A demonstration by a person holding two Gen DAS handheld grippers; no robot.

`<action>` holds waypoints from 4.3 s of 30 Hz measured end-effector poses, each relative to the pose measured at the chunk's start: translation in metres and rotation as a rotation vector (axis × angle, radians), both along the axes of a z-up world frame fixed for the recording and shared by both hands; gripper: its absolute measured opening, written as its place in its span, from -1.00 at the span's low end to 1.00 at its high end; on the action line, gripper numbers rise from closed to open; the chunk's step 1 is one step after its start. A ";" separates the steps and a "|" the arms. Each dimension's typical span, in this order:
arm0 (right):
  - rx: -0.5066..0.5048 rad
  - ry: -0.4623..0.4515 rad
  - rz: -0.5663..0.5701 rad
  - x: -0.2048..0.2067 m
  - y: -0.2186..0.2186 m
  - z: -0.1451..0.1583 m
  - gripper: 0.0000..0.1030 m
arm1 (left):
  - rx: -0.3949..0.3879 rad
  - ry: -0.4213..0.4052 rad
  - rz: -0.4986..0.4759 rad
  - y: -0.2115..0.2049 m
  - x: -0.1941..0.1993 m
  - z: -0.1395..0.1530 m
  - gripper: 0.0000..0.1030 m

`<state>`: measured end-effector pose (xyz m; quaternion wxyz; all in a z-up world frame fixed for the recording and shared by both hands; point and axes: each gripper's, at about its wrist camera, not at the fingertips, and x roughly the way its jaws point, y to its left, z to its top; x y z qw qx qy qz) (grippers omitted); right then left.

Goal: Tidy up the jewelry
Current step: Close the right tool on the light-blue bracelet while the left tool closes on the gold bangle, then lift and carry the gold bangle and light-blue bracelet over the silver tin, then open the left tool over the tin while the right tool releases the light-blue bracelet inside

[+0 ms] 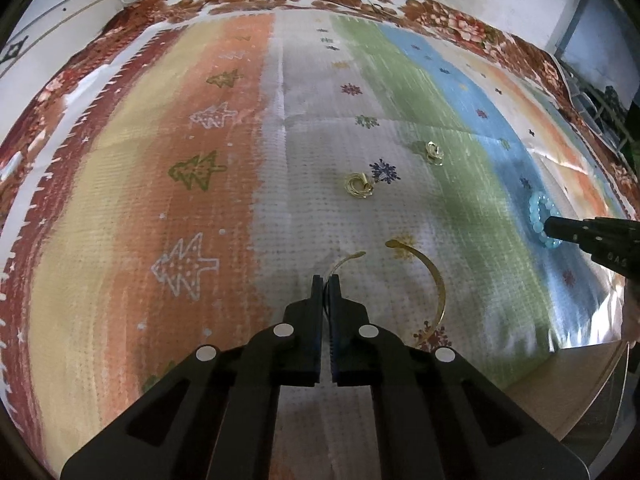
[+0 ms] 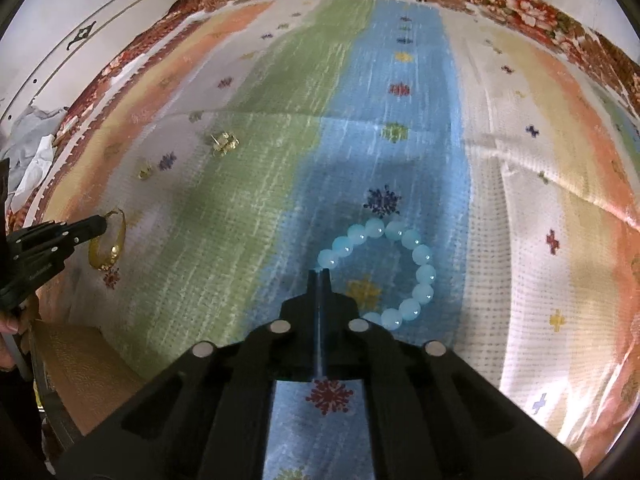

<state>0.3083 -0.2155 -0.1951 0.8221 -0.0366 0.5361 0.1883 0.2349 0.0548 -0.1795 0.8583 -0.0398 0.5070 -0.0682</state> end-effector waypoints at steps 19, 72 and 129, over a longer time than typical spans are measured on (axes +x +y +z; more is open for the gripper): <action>-0.011 0.008 -0.016 -0.002 -0.003 -0.001 -0.52 | 0.011 -0.018 0.014 0.000 -0.003 0.010 -0.96; -0.004 -0.167 0.046 -0.066 0.011 0.084 -0.76 | -0.012 -0.152 -0.015 -0.030 -0.052 0.088 -0.95; 0.100 -0.179 0.201 -0.175 0.048 0.141 -0.74 | -0.012 -0.180 -0.091 -0.070 -0.135 0.102 -0.56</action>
